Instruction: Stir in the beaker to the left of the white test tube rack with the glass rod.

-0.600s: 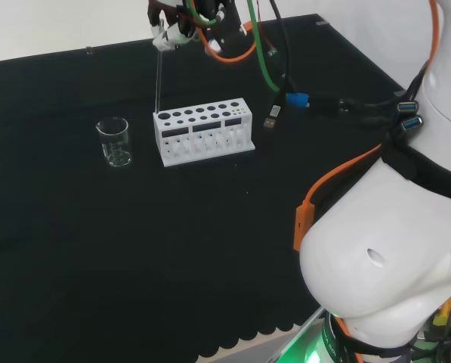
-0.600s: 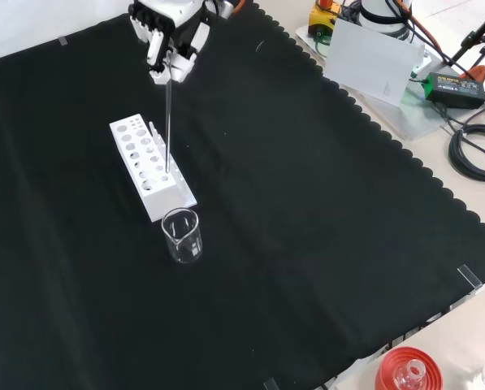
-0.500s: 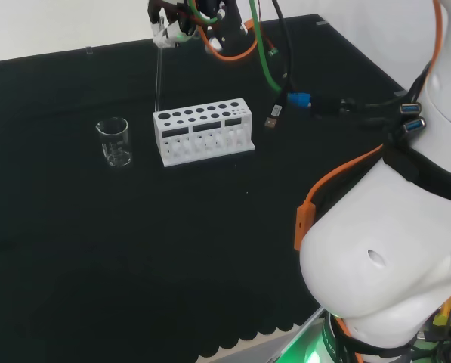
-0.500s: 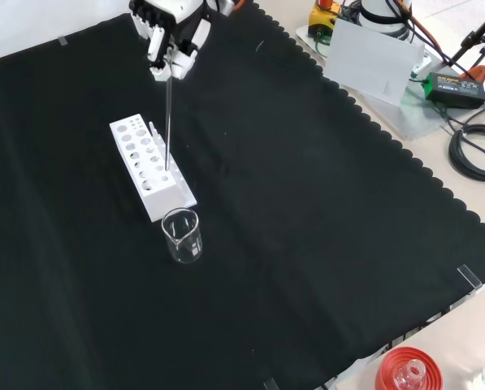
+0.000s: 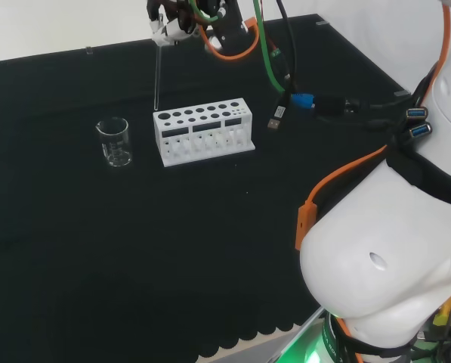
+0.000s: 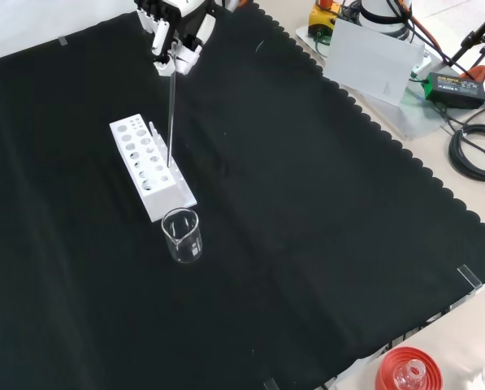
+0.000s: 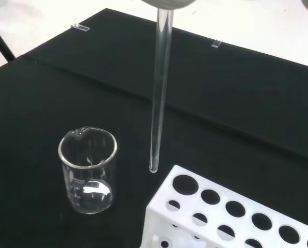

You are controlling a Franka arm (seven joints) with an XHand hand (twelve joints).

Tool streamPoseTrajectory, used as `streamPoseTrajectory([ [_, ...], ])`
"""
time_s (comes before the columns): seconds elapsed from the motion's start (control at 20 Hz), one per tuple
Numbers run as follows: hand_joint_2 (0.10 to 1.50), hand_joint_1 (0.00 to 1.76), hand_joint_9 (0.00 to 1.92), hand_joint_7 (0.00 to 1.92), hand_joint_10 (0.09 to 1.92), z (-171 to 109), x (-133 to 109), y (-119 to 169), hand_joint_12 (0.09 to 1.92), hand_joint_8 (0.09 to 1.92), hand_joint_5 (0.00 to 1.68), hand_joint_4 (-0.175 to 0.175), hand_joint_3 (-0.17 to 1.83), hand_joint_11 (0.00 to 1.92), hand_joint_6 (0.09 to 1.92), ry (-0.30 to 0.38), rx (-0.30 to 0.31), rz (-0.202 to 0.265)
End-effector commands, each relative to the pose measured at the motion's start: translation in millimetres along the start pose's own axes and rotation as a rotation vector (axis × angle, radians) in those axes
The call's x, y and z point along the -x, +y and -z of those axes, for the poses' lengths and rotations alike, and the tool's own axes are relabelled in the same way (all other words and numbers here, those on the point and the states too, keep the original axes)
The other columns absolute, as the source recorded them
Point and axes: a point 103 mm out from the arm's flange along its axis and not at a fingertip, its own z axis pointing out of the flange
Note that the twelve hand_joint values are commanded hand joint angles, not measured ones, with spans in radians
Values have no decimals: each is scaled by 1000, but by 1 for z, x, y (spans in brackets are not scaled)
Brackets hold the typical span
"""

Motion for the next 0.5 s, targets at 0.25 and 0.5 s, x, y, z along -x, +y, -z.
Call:
streamPoseTrajectory([
  [0.25, 1117, 1204, 1920, 1682, 343, 17, -21, 18, 557, 646, 1156, -175, -175, 1785, 754, -26, 10, 82],
  [0.5, 1117, 1204, 1920, 1683, 343, 22, -38, 26, 557, 646, 1157, -175, -175, 1785, 752, -40, 9, 93],
])
